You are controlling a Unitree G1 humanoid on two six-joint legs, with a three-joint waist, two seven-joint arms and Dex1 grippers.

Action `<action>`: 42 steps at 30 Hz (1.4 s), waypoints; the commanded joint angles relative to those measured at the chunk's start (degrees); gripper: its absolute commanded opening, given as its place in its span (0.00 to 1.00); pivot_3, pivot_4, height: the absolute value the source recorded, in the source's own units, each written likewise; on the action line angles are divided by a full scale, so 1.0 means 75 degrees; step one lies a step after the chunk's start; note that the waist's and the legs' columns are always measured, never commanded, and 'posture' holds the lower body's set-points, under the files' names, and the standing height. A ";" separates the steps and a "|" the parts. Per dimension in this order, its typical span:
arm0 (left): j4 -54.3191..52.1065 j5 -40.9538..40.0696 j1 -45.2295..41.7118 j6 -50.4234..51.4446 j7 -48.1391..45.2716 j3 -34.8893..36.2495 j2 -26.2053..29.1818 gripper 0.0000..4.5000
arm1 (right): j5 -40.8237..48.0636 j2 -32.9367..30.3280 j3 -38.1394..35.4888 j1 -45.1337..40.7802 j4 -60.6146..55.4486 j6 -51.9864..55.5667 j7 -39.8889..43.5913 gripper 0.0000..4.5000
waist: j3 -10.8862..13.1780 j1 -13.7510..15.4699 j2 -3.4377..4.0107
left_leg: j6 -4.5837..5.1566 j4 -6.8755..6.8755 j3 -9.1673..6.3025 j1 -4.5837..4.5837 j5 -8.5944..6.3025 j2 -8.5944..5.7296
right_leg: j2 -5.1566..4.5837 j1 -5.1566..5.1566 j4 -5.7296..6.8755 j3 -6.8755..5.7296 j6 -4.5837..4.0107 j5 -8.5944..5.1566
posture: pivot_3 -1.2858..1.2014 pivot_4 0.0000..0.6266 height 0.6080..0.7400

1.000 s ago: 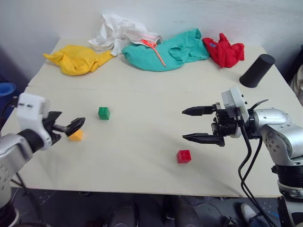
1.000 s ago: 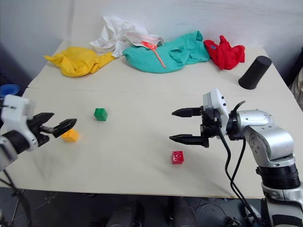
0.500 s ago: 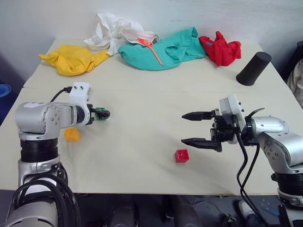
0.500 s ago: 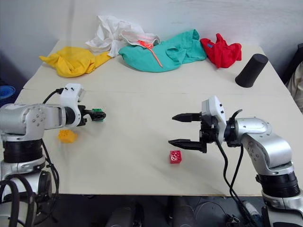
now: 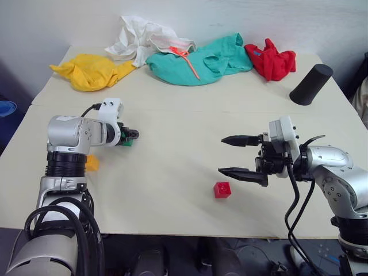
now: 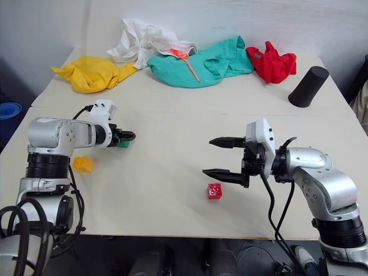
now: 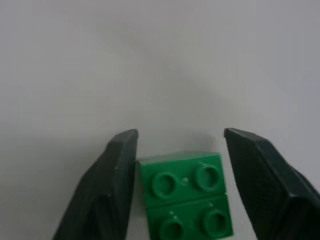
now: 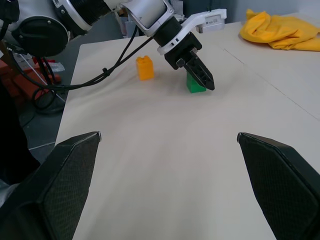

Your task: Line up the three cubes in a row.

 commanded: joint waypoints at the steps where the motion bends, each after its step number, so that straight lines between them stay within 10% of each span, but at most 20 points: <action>1: -0.0057 0.0130 -0.0144 -0.0018 -0.0089 0.0132 0.0042 0.36 | 0.0159 -0.0067 -0.0188 -0.0099 -0.0282 -0.0090 -0.0023 1.00 | 0.0000 0.0016 0.0000 | 0.0000 0.0000 0.0000 0.0000 0.0000 0.0000 | 0.0000 0.0000 0.0000 0.0000 0.0000 0.0000 | 0.52 0.24 1.00; 10: -0.0528 0.0081 0.0130 -0.0250 -0.0806 -0.0135 0.0461 0.34 | 0.0043 -0.0218 -0.0076 -0.0159 -0.0169 -0.0101 0.0174 1.00 | 0.0000 0.0011 -0.0001 | 0.0002 0.0002 0.0000 -0.0001 0.0001 -0.0001 | -0.0001 0.0000 0.0002 0.0000 0.0000 0.0000 | 0.52 0.24 1.00; 21: -0.4884 -0.0930 0.2168 -0.3880 -0.6817 -0.2427 0.2851 0.34 | -0.0319 -0.1345 0.0044 0.0718 -0.0319 -0.0401 0.1395 1.00 | 0.0001 0.0040 0.0000 | 0.0000 0.0015 0.0005 0.0001 0.0000 -0.0001 | -0.0008 -0.0002 -0.0024 0.0008 -0.0001 -0.0001 | 0.52 0.24 1.00; 33: -0.3908 0.1127 0.1536 -0.5928 -0.7912 -0.4486 0.1963 0.34 | 0.0169 -0.1638 -0.0482 0.1627 -0.1095 0.0075 0.0988 1.00 | 0.0000 0.0062 0.0000 | 0.0016 0.0014 0.0000 -0.0005 0.0003 -0.0006 | 0.0012 -0.0002 -0.0023 0.0004 -0.0002 -0.0001 | 0.52 0.24 1.00; 42: -0.3556 0.1578 0.1047 -0.4938 -0.7833 -0.4703 0.1343 0.34 | 0.0158 -0.1536 -0.0482 0.1752 -0.1177 0.0016 0.0657 1.00 | 0.0001 0.0052 0.0000 | 0.0025 0.0014 -0.0005 -0.0009 0.0005 -0.0009 | 0.0012 -0.0002 -0.0013 0.0001 -0.0001 -0.0001 | 0.52 0.24 1.00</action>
